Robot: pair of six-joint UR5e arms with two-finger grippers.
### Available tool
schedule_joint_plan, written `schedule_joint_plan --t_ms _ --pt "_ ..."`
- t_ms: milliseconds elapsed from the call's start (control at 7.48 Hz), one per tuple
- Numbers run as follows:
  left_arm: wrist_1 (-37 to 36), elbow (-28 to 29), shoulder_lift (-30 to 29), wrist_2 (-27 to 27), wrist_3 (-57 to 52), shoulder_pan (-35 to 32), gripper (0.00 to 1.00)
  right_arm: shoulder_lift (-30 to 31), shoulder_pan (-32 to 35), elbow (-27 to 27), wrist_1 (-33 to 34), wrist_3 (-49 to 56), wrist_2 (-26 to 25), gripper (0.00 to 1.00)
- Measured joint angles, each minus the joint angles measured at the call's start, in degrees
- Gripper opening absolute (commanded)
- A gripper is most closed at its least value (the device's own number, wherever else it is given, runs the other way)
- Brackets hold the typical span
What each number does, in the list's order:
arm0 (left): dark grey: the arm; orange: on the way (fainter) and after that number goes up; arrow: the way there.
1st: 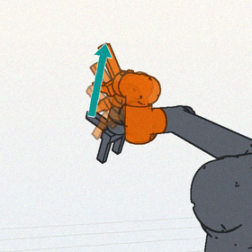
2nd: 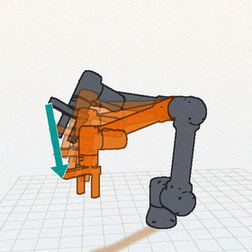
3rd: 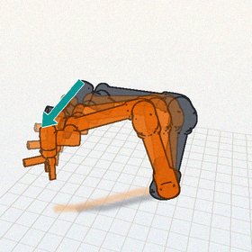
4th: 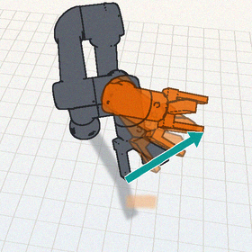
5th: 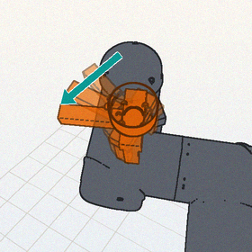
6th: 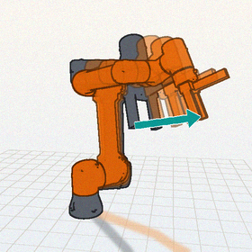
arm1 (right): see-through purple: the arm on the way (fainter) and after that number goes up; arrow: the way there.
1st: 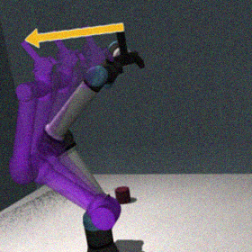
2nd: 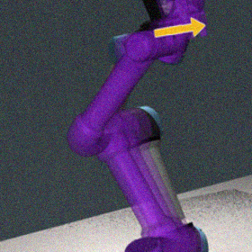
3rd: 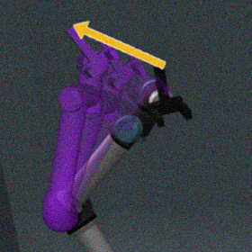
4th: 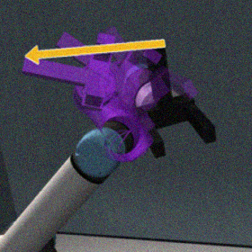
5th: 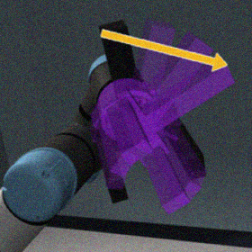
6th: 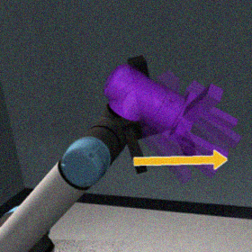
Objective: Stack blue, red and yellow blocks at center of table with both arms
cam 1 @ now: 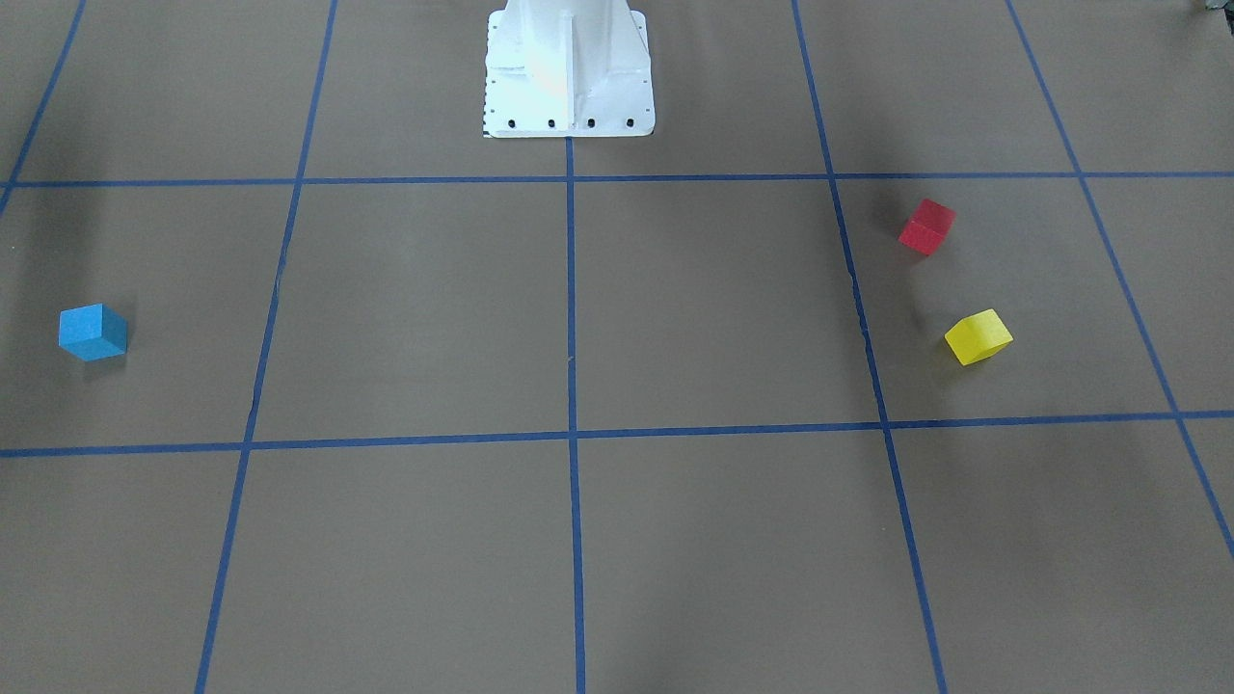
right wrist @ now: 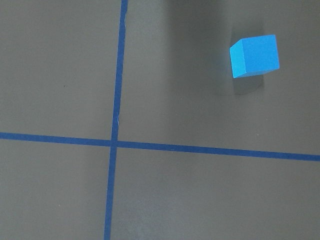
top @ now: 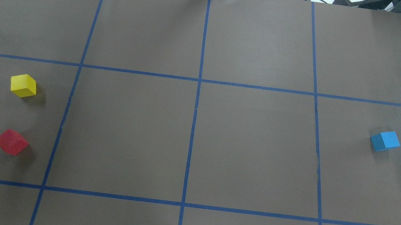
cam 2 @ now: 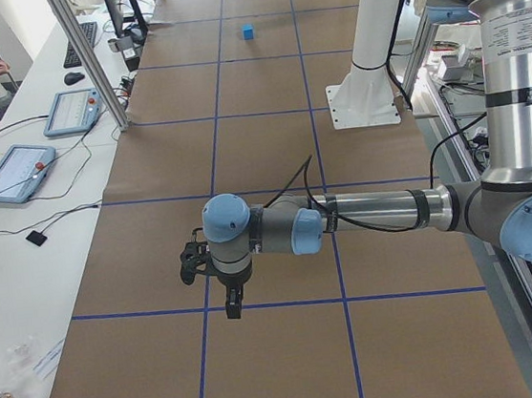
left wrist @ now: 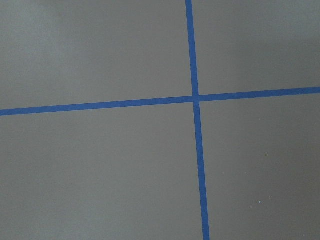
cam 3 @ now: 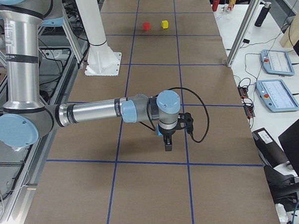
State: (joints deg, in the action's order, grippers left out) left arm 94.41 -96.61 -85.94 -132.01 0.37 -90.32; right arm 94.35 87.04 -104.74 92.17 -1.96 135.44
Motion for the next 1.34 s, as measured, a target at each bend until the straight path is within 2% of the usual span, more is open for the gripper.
schedule_joint_plan --t_ms 267,401,535,935,1069,1336 --pt "0.6 -0.8 -0.1 -0.1 -0.2 0.0 1.0 -2.1 -2.2 -1.8 0.1 -0.7 1.2 0.99" --pt "1.8 -1.0 -0.1 -0.4 -0.2 0.0 1.0 -2.5 -4.1 -1.8 -1.1 -1.4 2.2 0.99" --pt "3.0 -1.0 0.0 -0.5 -0.1 0.1 1.0 -2.0 -7.6 -2.1 -4.4 -3.0 1.0 0.99" --pt "3.9 -1.2 0.2 -0.6 0.2 0.0 1.0 3.1 -19.5 -1.0 -22.2 -23.7 -5.6 0.99" --pt "3.9 -1.2 0.2 -0.6 0.3 0.0 1.0 4.7 -21.9 1.1 -27.8 -28.0 -6.3 0.99" --pt "3.9 -1.3 0.2 -0.5 0.3 0.0 1.0 5.3 -25.9 6.1 -33.7 -30.1 -8.2 0.99"
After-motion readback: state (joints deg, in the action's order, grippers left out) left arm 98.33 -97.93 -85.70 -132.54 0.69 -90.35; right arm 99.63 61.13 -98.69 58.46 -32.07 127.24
